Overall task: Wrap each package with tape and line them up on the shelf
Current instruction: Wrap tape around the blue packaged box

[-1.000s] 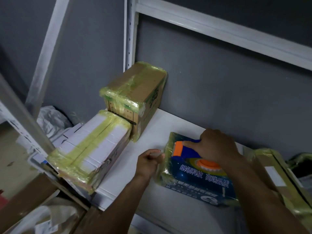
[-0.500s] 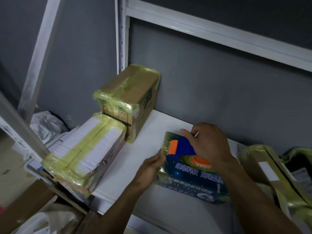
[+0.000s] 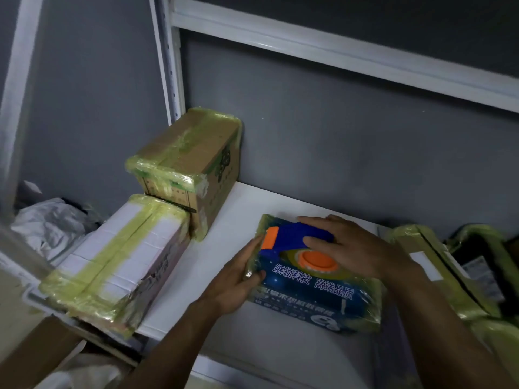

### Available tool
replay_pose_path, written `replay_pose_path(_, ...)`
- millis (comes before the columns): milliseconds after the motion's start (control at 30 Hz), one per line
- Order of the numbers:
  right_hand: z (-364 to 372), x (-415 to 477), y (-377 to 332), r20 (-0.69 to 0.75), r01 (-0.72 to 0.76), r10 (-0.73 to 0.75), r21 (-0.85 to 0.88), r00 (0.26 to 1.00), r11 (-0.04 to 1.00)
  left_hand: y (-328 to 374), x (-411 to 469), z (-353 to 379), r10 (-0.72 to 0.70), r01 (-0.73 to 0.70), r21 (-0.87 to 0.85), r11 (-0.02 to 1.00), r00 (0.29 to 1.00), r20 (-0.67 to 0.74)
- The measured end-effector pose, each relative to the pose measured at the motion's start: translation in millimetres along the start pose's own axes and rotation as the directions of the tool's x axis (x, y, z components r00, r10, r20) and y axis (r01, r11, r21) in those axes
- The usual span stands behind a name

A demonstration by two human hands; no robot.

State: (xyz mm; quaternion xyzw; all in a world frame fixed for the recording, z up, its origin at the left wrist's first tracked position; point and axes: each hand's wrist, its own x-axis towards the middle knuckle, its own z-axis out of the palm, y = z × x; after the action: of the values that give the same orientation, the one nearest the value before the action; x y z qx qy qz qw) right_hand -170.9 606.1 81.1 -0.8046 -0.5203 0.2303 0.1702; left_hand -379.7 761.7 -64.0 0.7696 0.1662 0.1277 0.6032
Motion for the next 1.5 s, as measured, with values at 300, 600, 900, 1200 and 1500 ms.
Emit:
replay_pose_path(300,4.7,-1.9,7.6,-0.13,0.083,-0.049,0.27,0.99,0.959,-8.3,8.3,-4.9,0.066,-0.058,0.09,0.994,0.995,-0.079)
replay_pose_path(600,-5.6,-10.3,5.3,-0.127,0.117,-0.091,0.211,0.988,0.971,-19.4,11.3,-4.2,0.115,-0.101,0.102,0.99,0.984,-0.136)
replay_pose_path(900,-17.6,-19.7,17.7,-0.12,0.078,-0.056,0.186,0.991,0.979,-19.8,13.3,-4.4,0.106,-0.091,0.115,0.989,0.986,-0.13)
replay_pose_path(1200,11.0,5.2,-2.0,-0.118,0.042,-0.021,0.179,0.993,0.983,-12.8,12.8,-55.9,0.131,-0.116,0.367,0.923,0.991,-0.015)
replay_pose_path(1500,20.6,13.7,-6.0,-0.162,0.007,0.038,0.266,0.986,0.964,2.2,20.1,-41.8,0.257,-0.083,0.765,0.638,0.96,-0.11)
